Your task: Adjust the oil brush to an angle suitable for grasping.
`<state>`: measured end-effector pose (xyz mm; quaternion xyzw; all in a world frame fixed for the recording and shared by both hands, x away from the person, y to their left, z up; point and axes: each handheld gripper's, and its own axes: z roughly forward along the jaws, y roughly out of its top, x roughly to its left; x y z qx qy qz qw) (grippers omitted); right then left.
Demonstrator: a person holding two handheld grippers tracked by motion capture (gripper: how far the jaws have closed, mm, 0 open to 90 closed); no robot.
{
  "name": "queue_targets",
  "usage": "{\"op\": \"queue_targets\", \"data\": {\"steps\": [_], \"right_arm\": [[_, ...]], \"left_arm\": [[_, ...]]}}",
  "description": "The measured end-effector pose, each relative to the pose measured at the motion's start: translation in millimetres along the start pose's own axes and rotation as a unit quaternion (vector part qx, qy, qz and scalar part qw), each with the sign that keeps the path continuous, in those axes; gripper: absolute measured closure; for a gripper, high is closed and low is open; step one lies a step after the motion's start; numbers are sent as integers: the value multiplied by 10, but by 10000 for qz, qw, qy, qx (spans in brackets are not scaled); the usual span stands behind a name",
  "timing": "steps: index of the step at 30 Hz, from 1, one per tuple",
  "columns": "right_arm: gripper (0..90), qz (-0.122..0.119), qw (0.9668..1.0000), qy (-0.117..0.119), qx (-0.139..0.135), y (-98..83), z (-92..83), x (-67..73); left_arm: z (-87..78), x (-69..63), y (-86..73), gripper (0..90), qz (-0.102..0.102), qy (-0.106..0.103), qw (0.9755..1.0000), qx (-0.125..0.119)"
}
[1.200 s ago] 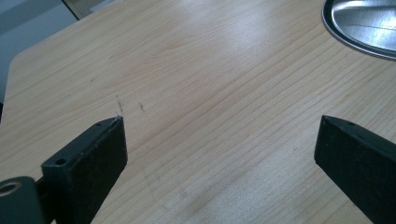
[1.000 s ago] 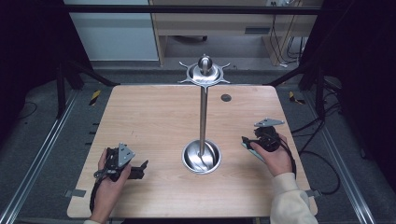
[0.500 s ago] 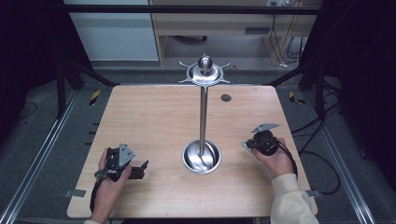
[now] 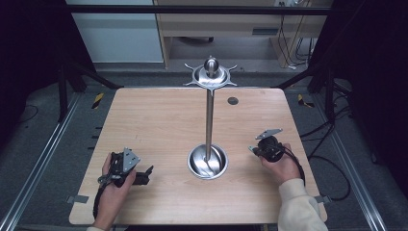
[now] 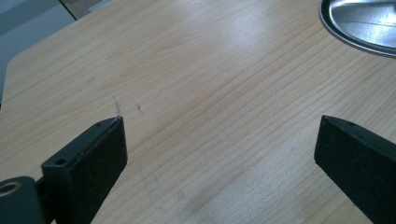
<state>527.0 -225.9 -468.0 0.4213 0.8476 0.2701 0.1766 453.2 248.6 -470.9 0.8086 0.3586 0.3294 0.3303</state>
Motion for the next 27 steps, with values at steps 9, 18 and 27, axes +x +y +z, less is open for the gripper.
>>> {"op": "queue_targets", "data": {"steps": [9, 18, 27], "right_arm": [[900, -154, 9994, -91, 305, -19, 129, -1], [900, -215, 9986, -304, 369, -19, 144, -13], [900, 11, 9975, -609, 365, -14, 171, -135]], "left_arm": [[1, -4, 2, 22, 14, -9, 10000, 9], [-1, -21, 3, 22, 54, -35, 9999, 117], [-1, -22, 4, 21, 46, -36, 9999, 106]]}}
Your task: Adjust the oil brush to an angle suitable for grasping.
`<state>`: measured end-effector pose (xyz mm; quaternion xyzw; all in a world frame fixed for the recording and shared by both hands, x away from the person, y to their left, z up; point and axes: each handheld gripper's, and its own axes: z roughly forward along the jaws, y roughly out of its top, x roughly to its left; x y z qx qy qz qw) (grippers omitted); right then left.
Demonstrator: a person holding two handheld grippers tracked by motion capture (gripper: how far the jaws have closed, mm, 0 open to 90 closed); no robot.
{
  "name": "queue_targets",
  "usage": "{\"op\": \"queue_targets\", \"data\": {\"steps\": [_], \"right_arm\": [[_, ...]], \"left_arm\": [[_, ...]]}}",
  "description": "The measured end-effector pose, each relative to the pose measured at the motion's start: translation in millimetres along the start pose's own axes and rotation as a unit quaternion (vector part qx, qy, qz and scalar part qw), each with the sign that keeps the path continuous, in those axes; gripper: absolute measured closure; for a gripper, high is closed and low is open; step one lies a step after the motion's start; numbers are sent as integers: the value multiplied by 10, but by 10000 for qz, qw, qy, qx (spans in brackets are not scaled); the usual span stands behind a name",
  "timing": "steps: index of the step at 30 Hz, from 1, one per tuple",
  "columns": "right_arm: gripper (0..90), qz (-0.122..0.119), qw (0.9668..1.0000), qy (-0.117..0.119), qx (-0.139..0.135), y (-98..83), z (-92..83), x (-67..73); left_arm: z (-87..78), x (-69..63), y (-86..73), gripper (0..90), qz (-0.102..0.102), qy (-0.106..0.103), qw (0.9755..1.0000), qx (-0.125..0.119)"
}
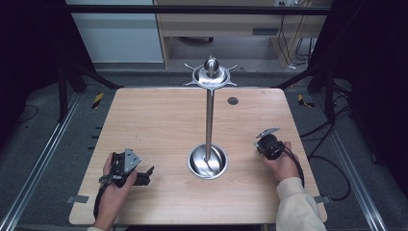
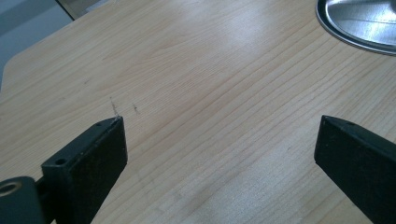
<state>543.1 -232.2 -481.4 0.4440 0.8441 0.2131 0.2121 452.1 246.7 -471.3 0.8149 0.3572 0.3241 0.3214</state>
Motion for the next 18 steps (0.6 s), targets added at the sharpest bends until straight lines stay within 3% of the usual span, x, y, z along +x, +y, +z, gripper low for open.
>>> {"op": "queue_targets", "data": {"steps": [7, 8, 10, 12, 14, 15, 18], "right_arm": [[892, 105, 9999, 68, -16, 11, -58, -16], [867, 228, 9997, 68, -53, 16, -162, -36], [854, 274, 9996, 53, -47, 16, -201, -41], [818, 361, 9993, -75, 13, -8, -334, -95], [790, 433, 9990, -58, 81, -24, -362, -120], [723, 600, 9977, 24, 326, -76, -400, -166], [668, 680, 9964, 52, 501, -119, -410, -194]], "left_arm": [[3, -12, 2, 21, 16, -22, 10000, 16], [3, -12, 2, 21, 17, -22, 10000, 20], [2, -10, 0, 21, 7, -24, 10000, 9], [-2, -7, -3, 21, 3, -30, 10000, 6], [-4, -7, -4, 22, -1, -34, 10000, 6], [-4, -5, -4, 21, 4, -31, 10000, 11], [2, -4, -3, 21, -5, -46, 10000, 16]]}}
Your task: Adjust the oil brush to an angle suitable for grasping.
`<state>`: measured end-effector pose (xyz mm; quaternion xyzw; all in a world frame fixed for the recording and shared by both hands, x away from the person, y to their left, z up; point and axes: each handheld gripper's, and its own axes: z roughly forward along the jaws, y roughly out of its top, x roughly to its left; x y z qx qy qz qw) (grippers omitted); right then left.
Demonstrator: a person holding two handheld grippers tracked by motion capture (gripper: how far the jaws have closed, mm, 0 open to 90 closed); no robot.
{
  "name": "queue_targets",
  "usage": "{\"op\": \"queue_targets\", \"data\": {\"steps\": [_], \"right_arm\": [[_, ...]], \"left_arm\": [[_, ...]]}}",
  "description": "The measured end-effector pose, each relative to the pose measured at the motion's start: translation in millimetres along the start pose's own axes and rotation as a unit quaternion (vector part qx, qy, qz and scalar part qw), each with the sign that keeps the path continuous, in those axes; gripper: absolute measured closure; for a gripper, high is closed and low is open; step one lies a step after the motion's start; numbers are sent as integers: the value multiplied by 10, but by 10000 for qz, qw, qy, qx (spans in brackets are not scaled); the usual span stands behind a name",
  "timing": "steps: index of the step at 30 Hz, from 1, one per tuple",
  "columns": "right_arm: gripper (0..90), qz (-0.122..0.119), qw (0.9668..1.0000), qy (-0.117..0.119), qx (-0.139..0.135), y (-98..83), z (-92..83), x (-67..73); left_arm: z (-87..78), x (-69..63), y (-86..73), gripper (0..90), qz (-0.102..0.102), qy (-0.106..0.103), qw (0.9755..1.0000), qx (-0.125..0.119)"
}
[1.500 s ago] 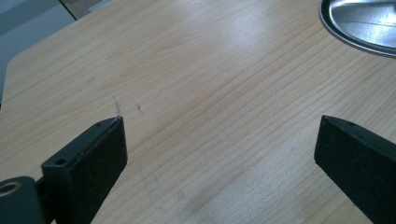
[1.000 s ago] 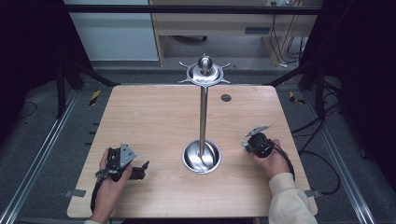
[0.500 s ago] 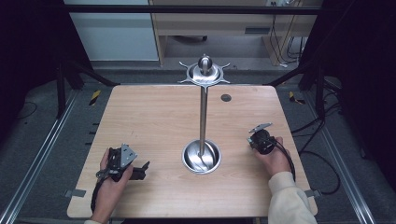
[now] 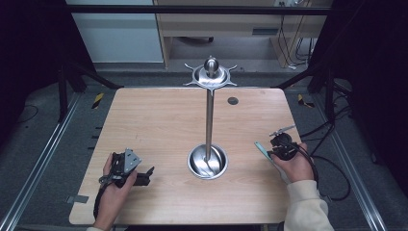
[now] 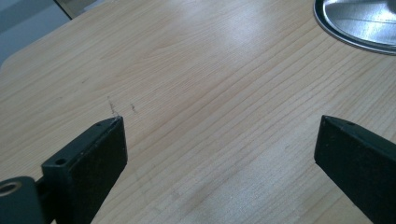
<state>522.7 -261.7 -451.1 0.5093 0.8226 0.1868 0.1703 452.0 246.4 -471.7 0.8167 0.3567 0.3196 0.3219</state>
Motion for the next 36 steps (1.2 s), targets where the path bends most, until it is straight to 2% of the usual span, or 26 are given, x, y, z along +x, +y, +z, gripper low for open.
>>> {"op": "queue_targets", "data": {"steps": [1, 3, 7, 8, 14, 18, 20, 24, 25, 27, 29, 30, 31, 36], "right_arm": [[616, 30, 9998, 67, 204, -35, 5, -41], [585, 27, 9995, 70, 294, -48, 11, -65], [574, -7, 9990, 53, 454, -54, 22, -84], [588, -48, 9984, 20, 569, -59, 37, -85], [614, -58, 9975, 89, 693, -49, 71, -92], [634, -27, 9972, 228, 707, 5, 20, -86], [634, -157, 9963, 261, 809, 25, 31, -71], [629, -246, 9944, 341, 969, 54, 72, -61], [626, -170, 9945, 391, 954, 63, 67, -58], [625, -224, 9945, 411, 941, 64, 63, -65], [638, -135, 9947, 439, 924, 73, 29, -70], [641, -196, 9946, 453, 909, 75, 18, -83], [652, -104, 9941, 489, 966, 83, 9, -78], [673, -233, 9916, 489, 1176, 139, 17, -46]], "left_arm": [[7, -4, 1, 22, 7, -7, 10000, 9], [8, -8, 2, 22, 12, 4, 10000, 18], [6, -15, 4, 21, 28, -5, 10000, 25], [6, -14, 2, 21, 25, -6, 10000, 27], [6, -14, -4, 21, 30, -16, 10000, 47], [4, -30, -9, 22, 50, 4, 10000, 77], [-3, -36, -9, 22, 47, -1, 10000, 78], [-10, -41, -11, 22, 41, 8, 10000, 58], [-15, -40, -14, 22, 36, 7, 10000, 68], [-18, -39, -15, 22, 41, 9, 10000, 70], [-23, -39, -14, 22, 37, 6, 10000, 59], [-23, -40, -13, 22, 33, 0, 10000, 56], [-24, -42, -13, 21, 26, -10, 10000, 52], [-18, -46, -11, 22, 24, -28, 10000, 38]]}}
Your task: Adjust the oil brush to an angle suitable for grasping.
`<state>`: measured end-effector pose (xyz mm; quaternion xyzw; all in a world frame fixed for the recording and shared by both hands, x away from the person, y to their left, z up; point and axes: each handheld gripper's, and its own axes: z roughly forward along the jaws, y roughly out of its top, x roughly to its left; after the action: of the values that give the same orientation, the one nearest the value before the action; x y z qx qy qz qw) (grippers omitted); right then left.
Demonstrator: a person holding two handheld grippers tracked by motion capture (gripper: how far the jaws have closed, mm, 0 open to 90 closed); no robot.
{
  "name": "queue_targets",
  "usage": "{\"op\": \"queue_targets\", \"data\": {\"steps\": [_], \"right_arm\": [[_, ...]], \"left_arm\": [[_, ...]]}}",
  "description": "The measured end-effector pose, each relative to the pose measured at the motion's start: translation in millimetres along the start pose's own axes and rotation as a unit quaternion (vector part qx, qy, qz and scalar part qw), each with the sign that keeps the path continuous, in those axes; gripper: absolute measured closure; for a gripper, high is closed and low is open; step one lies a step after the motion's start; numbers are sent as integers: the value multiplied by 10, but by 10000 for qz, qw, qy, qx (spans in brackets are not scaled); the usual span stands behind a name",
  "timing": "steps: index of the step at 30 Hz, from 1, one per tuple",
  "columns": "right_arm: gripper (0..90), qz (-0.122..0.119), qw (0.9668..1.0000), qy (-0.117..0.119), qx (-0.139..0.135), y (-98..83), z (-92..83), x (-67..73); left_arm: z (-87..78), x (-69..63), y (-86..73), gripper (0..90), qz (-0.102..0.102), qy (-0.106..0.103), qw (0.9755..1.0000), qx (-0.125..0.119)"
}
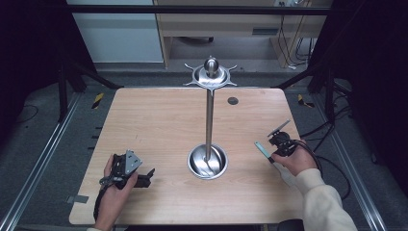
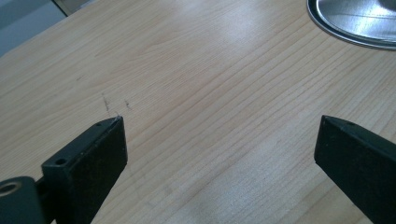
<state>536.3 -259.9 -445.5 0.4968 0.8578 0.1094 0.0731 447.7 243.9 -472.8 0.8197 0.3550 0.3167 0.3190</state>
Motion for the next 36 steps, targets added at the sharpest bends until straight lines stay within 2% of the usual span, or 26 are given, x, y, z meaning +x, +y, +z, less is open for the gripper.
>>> {"op": "queue_targets", "data": {"steps": [3, 6, 13, 14, 15, 22, 34, 36], "right_arm": [[677, -81, 9999, 12, 113, 29, 2, 22], [682, -206, 9990, -189, 346, 81, 22, 38], [691, -219, 9980, -177, 574, 115, 61, 23], [691, -189, 9979, -115, 603, 116, 71, 30], [695, -261, 9978, -122, 602, 116, 84, 24], [716, -230, 9973, -163, 673, 116, 139, -1], [766, -120, 9973, -56, 724, 81, 185, -55], [773, -162, 9973, -45, 715, 76, 187, -72]], "left_arm": [[3, 6, 1, 22, -1, -6, 10000, -15], [5, 14, 0, 22, -17, -26, 10000, -27], [10, -8, 12, 22, 32, -54, 10000, -9], [11, -10, 12, 21, 35, -50, 10000, -11], [12, -12, 12, 22, 35, -47, 10000, -10], [16, -14, 11, 22, 16, -54, 10000, -23], [17, -20, 11, 22, 21, -80, 10000, -16], [17, -22, 12, 22, 37, -75, 10000, -8]]}}
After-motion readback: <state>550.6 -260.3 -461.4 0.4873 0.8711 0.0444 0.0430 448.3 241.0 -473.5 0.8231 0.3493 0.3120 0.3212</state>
